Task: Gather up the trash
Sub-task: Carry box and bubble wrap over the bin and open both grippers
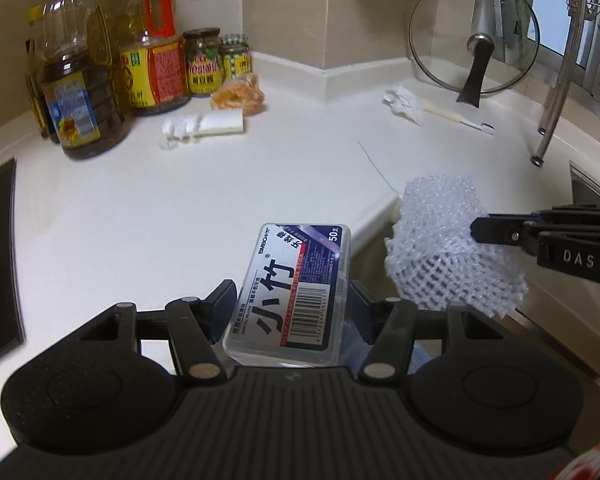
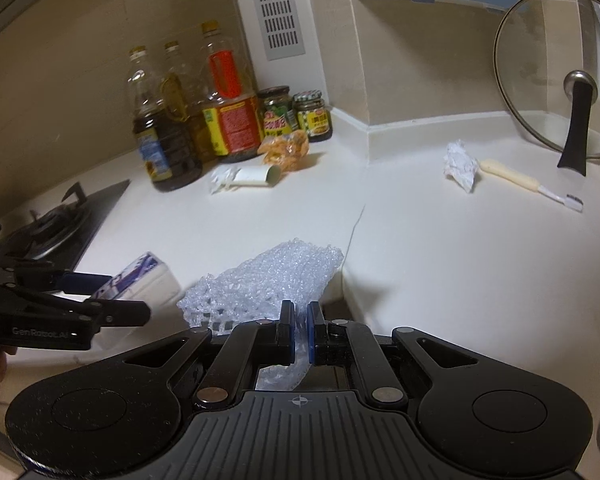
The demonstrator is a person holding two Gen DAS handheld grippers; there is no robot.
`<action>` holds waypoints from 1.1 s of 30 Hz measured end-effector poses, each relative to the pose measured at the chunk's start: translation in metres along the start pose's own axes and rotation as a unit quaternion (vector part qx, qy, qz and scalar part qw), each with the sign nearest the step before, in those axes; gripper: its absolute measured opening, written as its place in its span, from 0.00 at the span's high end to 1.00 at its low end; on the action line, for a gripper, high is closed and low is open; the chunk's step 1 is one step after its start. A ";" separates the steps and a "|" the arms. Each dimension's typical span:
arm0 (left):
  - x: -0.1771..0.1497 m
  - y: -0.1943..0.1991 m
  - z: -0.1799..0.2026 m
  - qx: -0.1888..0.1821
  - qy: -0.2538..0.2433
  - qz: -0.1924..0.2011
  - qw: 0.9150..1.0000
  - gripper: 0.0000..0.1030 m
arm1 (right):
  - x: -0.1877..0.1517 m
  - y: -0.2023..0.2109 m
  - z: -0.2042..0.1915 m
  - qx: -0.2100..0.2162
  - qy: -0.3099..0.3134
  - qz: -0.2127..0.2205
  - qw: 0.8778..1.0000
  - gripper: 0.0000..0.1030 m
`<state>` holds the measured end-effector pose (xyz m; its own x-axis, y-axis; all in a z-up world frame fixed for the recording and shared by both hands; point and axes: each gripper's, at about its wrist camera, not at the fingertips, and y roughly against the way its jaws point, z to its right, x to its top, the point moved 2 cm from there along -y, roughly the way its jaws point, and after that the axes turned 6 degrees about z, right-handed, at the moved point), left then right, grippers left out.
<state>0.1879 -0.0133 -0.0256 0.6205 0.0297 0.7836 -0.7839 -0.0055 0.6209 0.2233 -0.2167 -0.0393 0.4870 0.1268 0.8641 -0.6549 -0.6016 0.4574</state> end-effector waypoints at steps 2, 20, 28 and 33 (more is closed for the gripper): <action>-0.009 0.004 0.007 0.000 0.002 -0.001 1.000 0.45 | -0.009 0.007 -0.004 -0.001 0.006 -0.006 1.000 0.94; -0.081 -0.029 0.030 -0.013 0.024 -0.085 0.996 0.45 | -0.095 -0.002 0.005 -0.024 0.020 -0.080 0.996 0.94; -0.104 -0.050 0.031 -0.011 0.028 -0.124 0.992 0.45 | -0.124 -0.017 0.010 -0.031 0.016 -0.110 0.993 0.94; -0.118 -0.063 0.033 -0.012 0.033 -0.145 0.989 0.45 | -0.137 -0.027 0.012 -0.034 0.012 -0.128 0.991 0.94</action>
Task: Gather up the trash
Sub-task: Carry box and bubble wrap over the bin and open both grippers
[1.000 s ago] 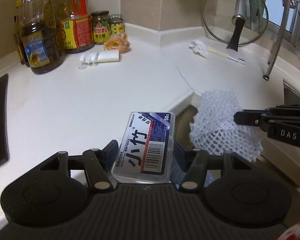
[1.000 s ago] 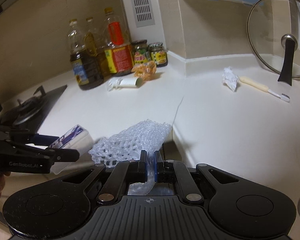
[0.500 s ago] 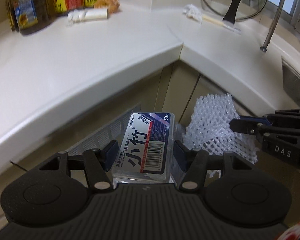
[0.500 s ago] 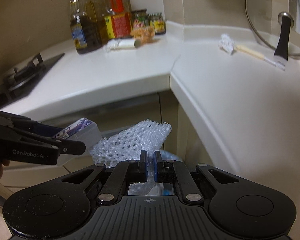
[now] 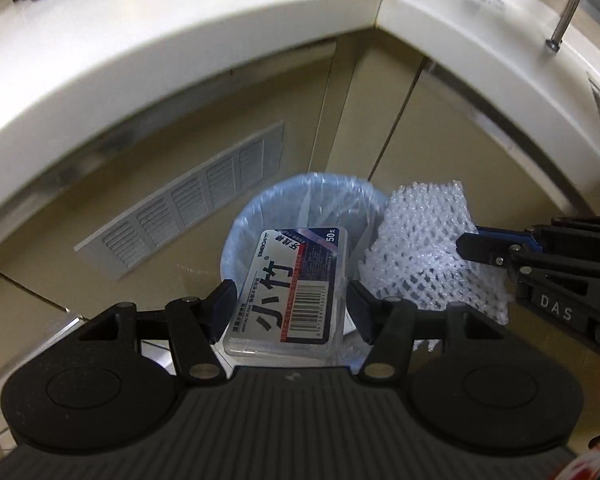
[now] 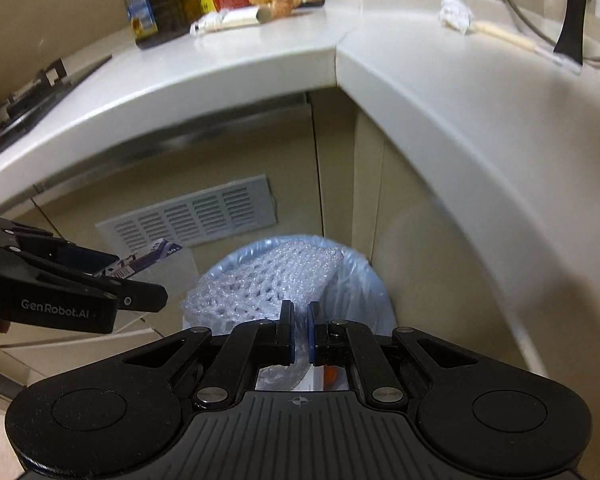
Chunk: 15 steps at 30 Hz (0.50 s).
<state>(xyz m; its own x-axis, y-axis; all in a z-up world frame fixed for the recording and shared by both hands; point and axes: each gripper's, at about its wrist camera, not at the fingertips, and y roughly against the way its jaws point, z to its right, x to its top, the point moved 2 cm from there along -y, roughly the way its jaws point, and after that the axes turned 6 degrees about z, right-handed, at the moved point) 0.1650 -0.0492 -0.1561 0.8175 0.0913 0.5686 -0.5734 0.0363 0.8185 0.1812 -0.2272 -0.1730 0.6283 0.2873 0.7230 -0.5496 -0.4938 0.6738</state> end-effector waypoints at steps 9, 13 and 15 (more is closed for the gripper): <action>-0.003 -0.023 -0.003 -0.003 0.001 -0.025 1.000 0.72 | -0.009 -0.022 0.005 -0.004 -0.005 -0.021 1.000 0.94; -0.002 -0.037 -0.002 -0.021 0.001 -0.010 1.000 0.72 | -0.012 -0.037 0.010 -0.008 -0.011 -0.029 0.999 0.94; -0.004 -0.047 -0.006 -0.021 -0.004 -0.006 1.000 0.72 | -0.016 -0.048 0.013 -0.011 -0.014 -0.035 0.999 0.94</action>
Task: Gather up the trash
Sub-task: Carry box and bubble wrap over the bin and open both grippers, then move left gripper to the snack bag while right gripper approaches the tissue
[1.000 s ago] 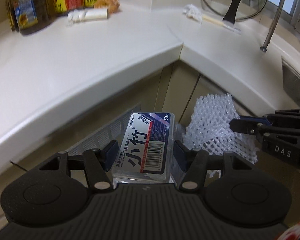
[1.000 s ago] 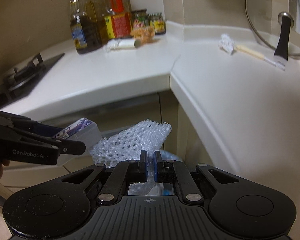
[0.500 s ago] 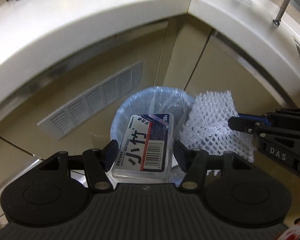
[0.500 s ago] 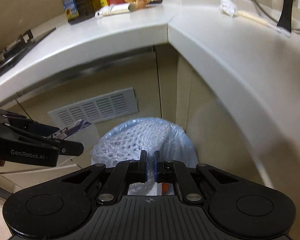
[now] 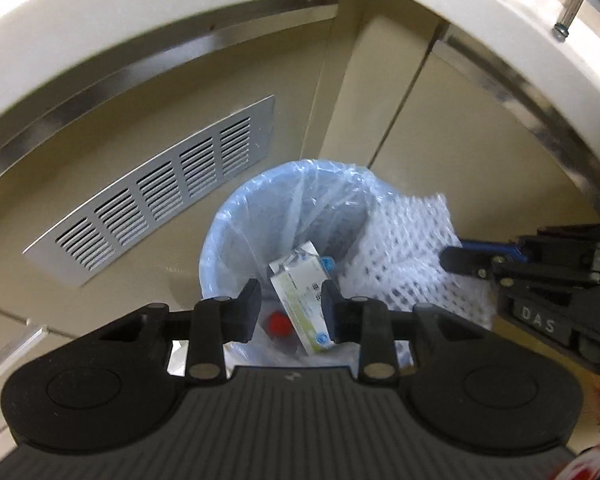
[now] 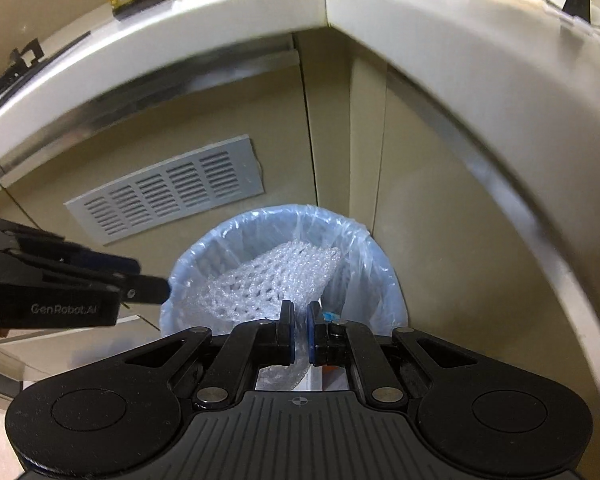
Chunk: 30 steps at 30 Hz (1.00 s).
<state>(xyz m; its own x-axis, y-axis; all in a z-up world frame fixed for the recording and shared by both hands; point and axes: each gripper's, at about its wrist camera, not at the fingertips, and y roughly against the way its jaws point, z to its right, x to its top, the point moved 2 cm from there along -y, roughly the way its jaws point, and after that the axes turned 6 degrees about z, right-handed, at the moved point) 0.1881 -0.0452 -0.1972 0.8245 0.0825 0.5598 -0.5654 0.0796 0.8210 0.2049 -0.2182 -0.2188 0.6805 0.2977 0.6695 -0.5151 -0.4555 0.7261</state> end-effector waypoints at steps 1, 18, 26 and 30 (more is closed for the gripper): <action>-0.002 -0.005 -0.004 0.001 0.004 -0.002 1.000 0.72 | -0.002 -0.004 0.002 -0.001 -0.002 -0.002 1.000 0.94; -0.026 0.001 -0.044 0.035 0.082 0.002 0.996 0.72 | -0.007 -0.037 0.012 0.009 -0.019 -0.016 1.000 0.94; -0.020 0.003 -0.039 0.035 0.084 0.009 0.996 0.72 | -0.002 -0.041 0.013 0.027 -0.032 0.001 0.999 0.40; -0.020 0.002 -0.039 0.038 0.082 0.006 0.996 0.72 | 0.000 -0.038 0.012 0.031 -0.033 0.002 0.999 0.29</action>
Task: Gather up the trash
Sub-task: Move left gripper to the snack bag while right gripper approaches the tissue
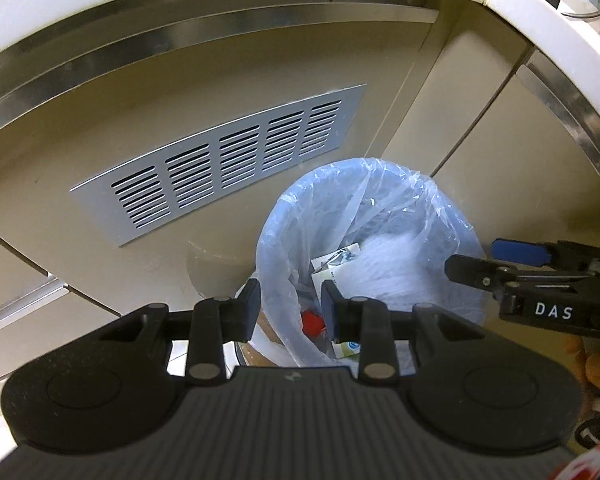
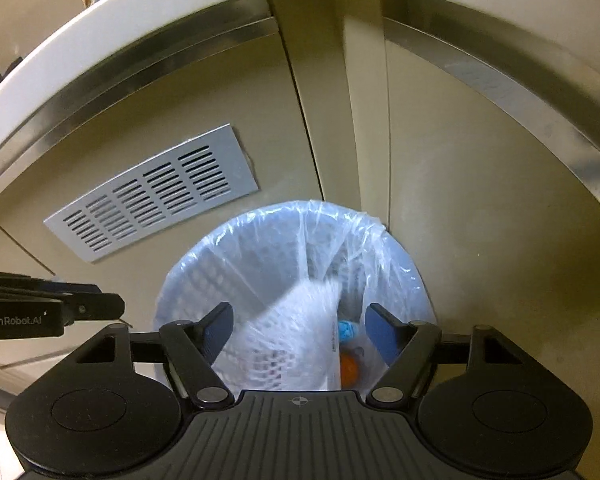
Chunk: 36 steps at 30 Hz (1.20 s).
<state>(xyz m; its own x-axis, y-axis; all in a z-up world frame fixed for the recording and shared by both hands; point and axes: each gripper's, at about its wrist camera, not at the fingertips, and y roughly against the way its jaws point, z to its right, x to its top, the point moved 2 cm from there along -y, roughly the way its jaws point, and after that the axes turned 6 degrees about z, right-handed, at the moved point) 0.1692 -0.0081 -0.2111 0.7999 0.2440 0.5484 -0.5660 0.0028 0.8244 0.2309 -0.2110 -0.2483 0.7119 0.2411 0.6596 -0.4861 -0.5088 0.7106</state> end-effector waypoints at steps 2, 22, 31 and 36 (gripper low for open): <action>-0.001 -0.001 0.001 0.001 -0.002 -0.002 1.000 0.72 | 0.000 0.001 -0.001 -0.001 0.001 -0.002 1.000 0.29; 0.046 0.070 0.032 -0.031 -0.042 0.091 0.994 0.72 | 0.057 0.081 -0.042 0.020 0.026 0.085 0.996 0.29; 0.103 0.127 0.037 -0.028 -0.059 0.171 0.983 0.71 | 0.122 0.128 -0.046 0.008 0.031 0.173 0.984 0.29; 0.136 0.143 0.033 -0.028 -0.066 0.202 0.977 0.65 | 0.158 0.142 -0.034 -0.023 0.027 0.204 0.978 0.29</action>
<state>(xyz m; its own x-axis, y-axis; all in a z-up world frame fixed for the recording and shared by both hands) 0.2038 -0.0061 -0.0144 0.5264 0.1084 0.8433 -0.8475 -0.0132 0.5307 0.2571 -0.2176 -0.0349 0.4273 0.0703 0.9014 -0.7474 -0.5335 0.3959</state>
